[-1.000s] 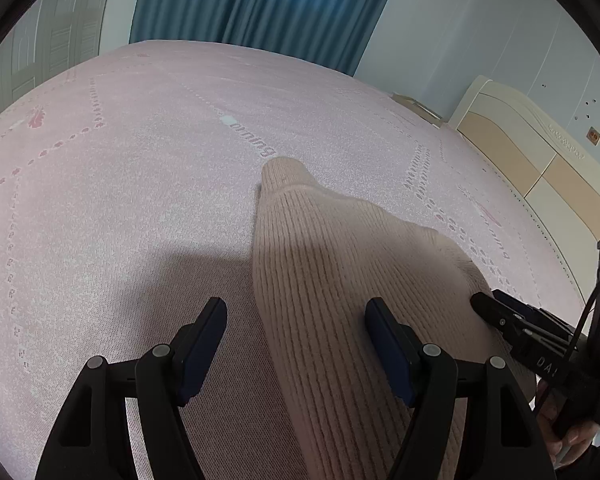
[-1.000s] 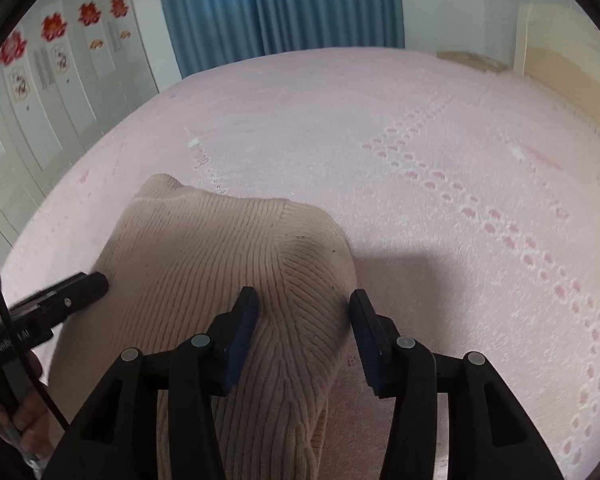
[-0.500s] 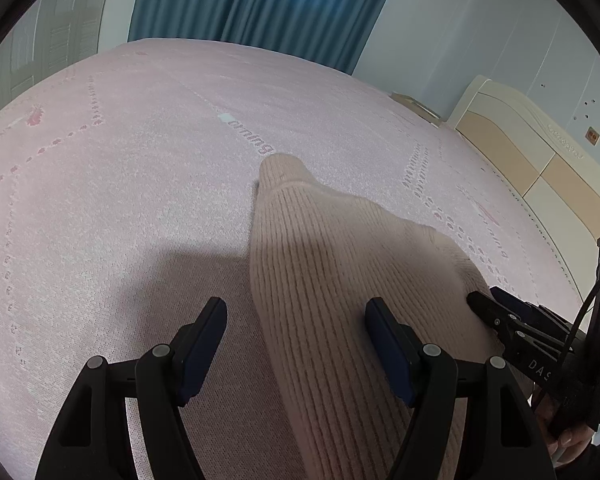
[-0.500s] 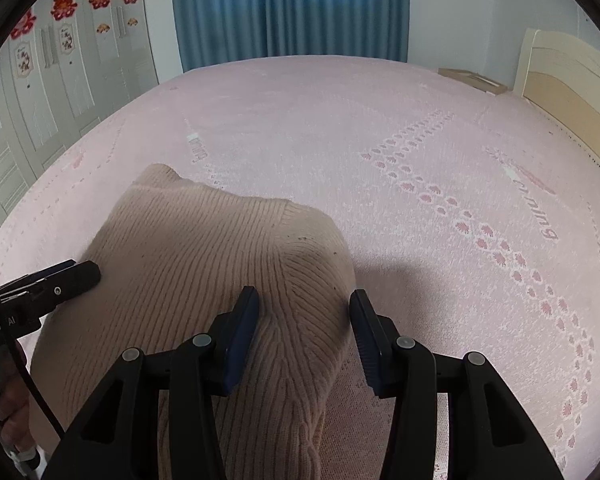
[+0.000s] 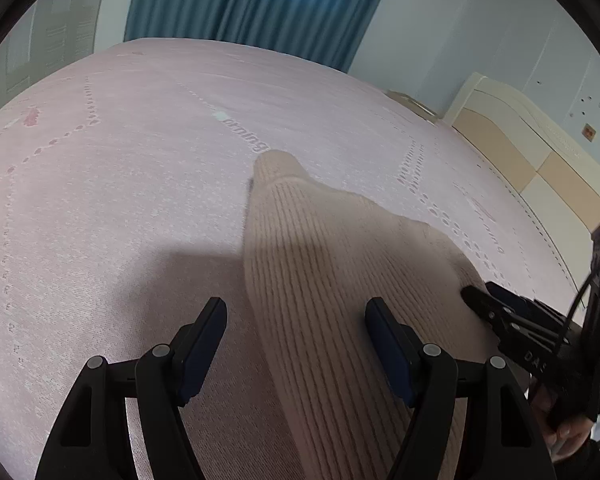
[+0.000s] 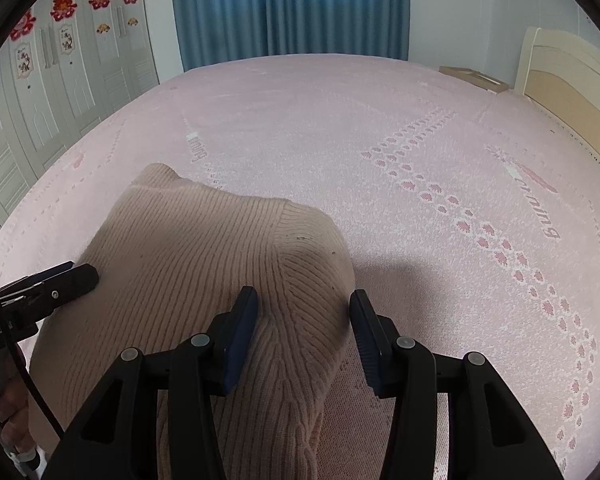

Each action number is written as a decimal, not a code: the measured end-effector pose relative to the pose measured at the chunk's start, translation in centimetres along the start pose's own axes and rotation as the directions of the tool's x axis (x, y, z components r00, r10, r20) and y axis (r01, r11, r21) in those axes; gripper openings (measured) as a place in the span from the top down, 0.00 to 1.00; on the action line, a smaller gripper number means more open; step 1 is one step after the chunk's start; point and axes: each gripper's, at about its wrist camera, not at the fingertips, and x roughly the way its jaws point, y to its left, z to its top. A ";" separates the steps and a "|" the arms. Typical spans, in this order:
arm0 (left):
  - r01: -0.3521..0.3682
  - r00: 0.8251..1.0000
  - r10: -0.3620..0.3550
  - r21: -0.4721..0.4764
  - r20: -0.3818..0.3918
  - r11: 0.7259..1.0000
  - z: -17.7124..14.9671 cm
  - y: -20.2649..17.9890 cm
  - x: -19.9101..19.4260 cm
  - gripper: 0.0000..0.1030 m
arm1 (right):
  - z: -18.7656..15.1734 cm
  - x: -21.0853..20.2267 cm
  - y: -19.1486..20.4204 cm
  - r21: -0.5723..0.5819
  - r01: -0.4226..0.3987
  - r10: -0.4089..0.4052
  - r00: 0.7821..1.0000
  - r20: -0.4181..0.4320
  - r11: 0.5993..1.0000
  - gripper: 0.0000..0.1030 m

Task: Fold small clothes

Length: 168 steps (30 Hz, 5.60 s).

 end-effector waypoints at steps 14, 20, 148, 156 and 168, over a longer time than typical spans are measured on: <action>0.025 1.000 -0.025 0.039 -0.001 0.999 -2.7 -1.1 -3.2 0.32 | -0.5 -0.9 -1.3 0.021 0.047 -0.046 0.998 -0.035 0.999 0.56; 0.030 1.000 -0.029 0.061 -0.008 0.998 -5.2 -1.8 -5.4 0.32 | -2.2 -5.2 -2.4 0.078 -0.027 0.023 0.999 0.048 0.997 0.56; -0.274 0.946 0.233 0.174 0.224 0.946 -13.6 -15.2 -32.2 0.10 | -12.8 -36.9 1.6 0.184 0.079 -0.116 0.973 0.200 0.980 0.07; -0.281 0.944 0.241 0.168 0.223 0.945 -13.5 -15.4 -32.4 0.10 | -12.7 -37.8 1.8 0.183 0.107 -0.144 0.970 0.198 0.977 0.07; -0.292 0.943 0.258 0.149 0.210 0.945 -13.5 -14.9 -32.2 0.10 | -12.3 -37.6 2.3 0.175 0.132 -0.164 0.970 0.181 0.976 0.07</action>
